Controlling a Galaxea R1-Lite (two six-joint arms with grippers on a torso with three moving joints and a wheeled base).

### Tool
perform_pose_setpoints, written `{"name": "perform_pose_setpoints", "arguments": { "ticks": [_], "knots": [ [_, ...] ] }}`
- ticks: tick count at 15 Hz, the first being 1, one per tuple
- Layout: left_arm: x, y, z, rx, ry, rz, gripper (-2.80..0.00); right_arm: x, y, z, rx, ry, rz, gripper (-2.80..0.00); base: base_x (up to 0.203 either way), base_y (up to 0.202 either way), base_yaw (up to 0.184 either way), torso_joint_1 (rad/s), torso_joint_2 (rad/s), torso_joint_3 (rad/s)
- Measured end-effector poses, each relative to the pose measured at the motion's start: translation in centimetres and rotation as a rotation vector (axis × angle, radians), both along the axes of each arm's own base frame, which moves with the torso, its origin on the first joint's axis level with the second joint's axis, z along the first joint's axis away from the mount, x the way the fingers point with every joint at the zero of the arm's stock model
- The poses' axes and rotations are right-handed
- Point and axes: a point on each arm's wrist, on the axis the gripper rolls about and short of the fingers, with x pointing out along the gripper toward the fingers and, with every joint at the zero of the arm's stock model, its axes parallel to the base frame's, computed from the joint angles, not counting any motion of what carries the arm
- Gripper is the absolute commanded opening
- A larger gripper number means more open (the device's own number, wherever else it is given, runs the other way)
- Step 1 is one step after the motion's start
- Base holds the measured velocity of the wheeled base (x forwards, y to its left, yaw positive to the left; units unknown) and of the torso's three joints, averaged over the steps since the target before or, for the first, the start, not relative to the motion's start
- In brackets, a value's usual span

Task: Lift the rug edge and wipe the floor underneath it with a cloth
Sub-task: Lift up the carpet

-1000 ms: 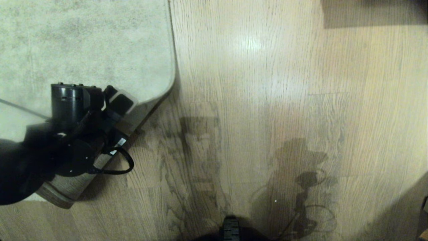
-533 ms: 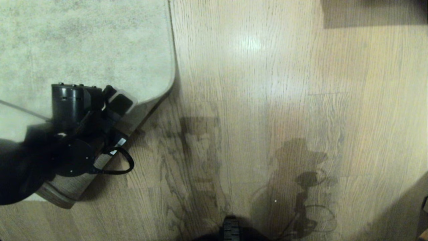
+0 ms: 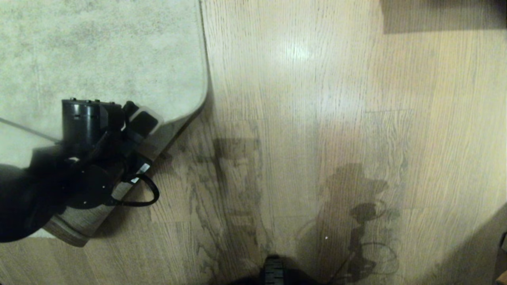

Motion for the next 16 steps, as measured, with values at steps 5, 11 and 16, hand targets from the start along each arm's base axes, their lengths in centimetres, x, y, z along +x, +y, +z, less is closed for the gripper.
{"name": "perform_pose_setpoints", "arguments": {
  "ticks": [5,11,16],
  "knots": [
    [-0.06,0.00,-0.08,0.000,0.003,-0.001,-2.80,0.00,0.00,0.00,0.000,0.000,0.000,-2.80,0.001,0.067,-0.006,0.001,0.00,0.003],
    [-0.09,0.06,-0.07,-0.004,-0.002,-0.001,-2.80,0.00,0.00,0.00,0.000,0.000,0.000,-2.80,0.000,0.191,-0.004,0.000,0.00,0.002],
    [-0.15,0.10,-0.07,-0.003,-0.001,0.001,-2.80,0.00,0.00,0.00,0.000,0.000,0.000,-2.80,0.000,0.189,-0.003,0.002,0.00,0.004]
  ]
}}
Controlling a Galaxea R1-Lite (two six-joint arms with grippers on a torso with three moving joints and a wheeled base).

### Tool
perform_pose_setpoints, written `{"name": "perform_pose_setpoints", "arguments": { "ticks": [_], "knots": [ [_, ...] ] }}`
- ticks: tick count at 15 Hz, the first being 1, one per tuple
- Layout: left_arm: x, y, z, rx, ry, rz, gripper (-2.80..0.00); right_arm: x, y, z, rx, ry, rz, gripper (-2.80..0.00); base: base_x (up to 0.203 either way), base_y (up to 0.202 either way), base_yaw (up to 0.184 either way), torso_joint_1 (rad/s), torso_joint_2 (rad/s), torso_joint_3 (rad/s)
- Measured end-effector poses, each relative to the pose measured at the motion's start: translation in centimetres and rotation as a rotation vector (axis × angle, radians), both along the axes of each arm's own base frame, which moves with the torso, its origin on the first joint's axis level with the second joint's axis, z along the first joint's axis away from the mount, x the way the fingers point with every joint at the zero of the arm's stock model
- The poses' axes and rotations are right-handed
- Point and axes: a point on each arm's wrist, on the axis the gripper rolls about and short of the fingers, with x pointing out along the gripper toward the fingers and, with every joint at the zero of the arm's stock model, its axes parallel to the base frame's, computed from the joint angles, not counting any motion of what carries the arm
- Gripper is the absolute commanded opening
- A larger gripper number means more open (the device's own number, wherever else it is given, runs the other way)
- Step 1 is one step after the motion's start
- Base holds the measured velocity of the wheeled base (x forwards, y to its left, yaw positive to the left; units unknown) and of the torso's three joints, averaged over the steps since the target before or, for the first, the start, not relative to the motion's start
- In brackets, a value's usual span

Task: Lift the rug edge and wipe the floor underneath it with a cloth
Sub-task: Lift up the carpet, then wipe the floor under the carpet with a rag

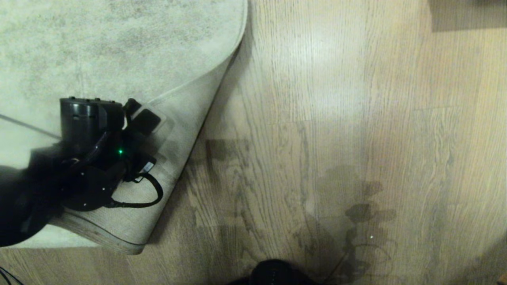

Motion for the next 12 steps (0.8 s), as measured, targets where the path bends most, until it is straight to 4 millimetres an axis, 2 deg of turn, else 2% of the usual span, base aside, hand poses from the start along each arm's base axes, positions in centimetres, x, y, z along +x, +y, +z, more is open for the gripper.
{"name": "perform_pose_setpoints", "arguments": {
  "ticks": [4,12],
  "knots": [
    [0.02,0.05,0.03,-0.005,-0.003,0.005,-2.80,0.00,0.00,-0.01,0.000,0.001,0.000,-2.80,0.000,0.164,-0.001,0.001,0.00,0.001],
    [-0.02,0.11,-0.09,-0.021,-0.006,0.019,-2.80,0.00,0.00,0.00,0.000,0.000,0.000,-2.80,0.000,0.000,0.000,0.000,0.00,0.000]
  ]
}}
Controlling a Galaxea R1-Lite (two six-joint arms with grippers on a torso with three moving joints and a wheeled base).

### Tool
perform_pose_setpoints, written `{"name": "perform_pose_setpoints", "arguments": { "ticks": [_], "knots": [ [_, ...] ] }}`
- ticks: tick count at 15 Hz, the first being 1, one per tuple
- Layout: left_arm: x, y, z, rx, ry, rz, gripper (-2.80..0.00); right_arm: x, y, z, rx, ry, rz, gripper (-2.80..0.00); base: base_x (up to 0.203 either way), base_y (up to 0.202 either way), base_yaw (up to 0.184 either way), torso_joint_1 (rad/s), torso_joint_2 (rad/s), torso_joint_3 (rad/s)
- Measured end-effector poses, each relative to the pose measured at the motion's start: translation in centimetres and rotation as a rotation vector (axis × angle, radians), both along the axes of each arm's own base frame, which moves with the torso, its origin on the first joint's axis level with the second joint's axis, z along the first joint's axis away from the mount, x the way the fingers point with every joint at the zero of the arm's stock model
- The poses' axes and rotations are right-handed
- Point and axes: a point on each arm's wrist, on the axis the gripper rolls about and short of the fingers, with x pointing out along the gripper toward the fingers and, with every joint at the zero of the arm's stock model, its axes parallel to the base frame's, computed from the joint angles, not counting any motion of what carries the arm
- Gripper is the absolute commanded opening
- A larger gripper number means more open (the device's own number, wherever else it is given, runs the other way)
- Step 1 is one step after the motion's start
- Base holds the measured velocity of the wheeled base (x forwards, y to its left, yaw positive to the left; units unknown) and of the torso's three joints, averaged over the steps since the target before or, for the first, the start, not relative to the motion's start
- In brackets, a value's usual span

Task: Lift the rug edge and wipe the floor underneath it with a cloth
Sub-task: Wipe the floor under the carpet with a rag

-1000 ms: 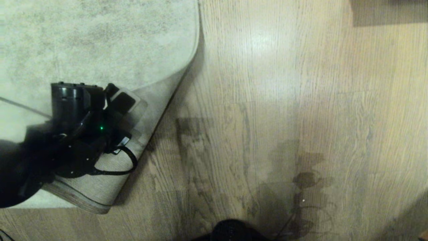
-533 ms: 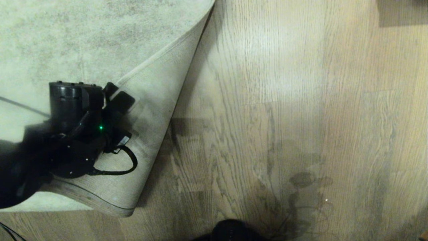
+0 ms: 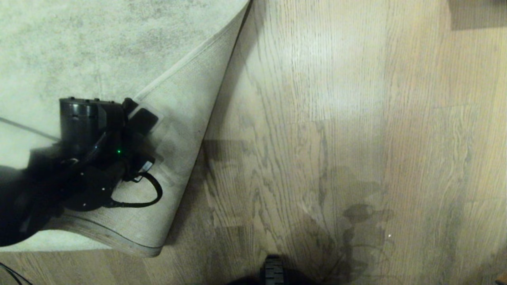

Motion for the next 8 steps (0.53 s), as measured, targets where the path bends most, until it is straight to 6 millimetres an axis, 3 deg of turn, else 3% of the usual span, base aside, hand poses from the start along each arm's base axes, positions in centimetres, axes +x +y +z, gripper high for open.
{"name": "perform_pose_setpoints", "arguments": {
  "ticks": [8],
  "knots": [
    [-0.06,0.03,-0.20,0.003,0.007,0.000,-2.80,0.00,0.00,0.02,-0.003,-0.002,0.000,-2.80,0.000,0.000,0.000,0.000,0.00,0.000]
  ]
}}
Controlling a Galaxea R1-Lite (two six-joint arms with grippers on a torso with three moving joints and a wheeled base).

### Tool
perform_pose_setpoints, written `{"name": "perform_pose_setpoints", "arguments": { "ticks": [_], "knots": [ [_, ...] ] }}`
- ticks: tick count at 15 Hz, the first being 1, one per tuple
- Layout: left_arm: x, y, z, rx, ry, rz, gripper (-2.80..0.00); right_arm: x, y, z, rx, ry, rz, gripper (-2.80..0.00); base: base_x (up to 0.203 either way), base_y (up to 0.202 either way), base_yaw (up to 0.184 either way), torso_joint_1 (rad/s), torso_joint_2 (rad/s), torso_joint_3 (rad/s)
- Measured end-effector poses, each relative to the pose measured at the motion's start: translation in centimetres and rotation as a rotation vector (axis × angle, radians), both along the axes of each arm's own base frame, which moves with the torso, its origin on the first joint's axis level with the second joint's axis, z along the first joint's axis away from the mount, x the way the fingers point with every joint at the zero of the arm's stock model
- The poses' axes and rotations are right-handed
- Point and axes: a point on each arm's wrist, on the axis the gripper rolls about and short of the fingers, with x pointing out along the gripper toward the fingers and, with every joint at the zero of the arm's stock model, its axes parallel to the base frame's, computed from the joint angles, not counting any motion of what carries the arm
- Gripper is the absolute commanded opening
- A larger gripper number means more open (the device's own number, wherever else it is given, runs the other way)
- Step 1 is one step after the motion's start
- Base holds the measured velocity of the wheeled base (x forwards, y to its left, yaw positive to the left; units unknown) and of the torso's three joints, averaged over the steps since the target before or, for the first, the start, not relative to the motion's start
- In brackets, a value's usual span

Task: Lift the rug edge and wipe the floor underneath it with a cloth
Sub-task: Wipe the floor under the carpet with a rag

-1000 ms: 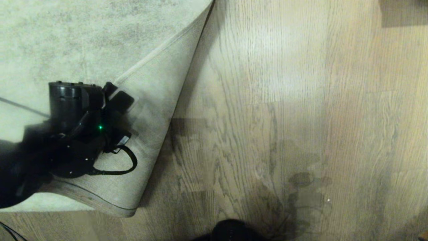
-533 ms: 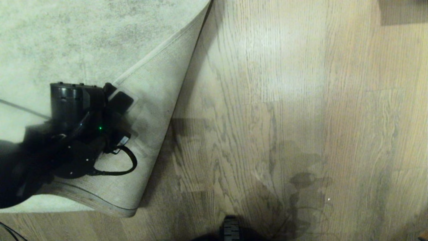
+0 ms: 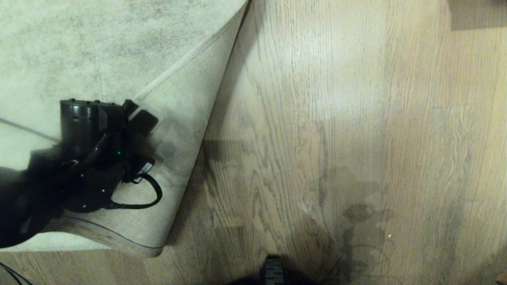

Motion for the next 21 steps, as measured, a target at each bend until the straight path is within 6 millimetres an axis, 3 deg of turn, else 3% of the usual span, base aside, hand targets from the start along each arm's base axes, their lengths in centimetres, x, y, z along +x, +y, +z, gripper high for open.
{"name": "perform_pose_setpoints", "arguments": {
  "ticks": [11,17,21],
  "knots": [
    [0.0,0.0,-0.1,0.000,0.002,0.001,-2.80,-0.1,0.0,0.2,-0.062,-0.003,0.019,-2.80,0.000,0.000,0.000,0.000,0.00,0.000],
    [0.1,-0.1,-0.2,0.003,0.007,-0.004,-2.80,-0.4,0.1,1.8,-0.062,-0.026,0.023,-2.80,0.000,0.000,0.000,0.000,0.00,0.000],
    [0.3,-0.2,-0.3,0.004,0.012,-0.005,-2.80,0.0,0.2,4.0,-0.068,-0.026,0.085,-2.80,0.000,0.000,0.000,0.000,0.00,0.000]
  ]
}}
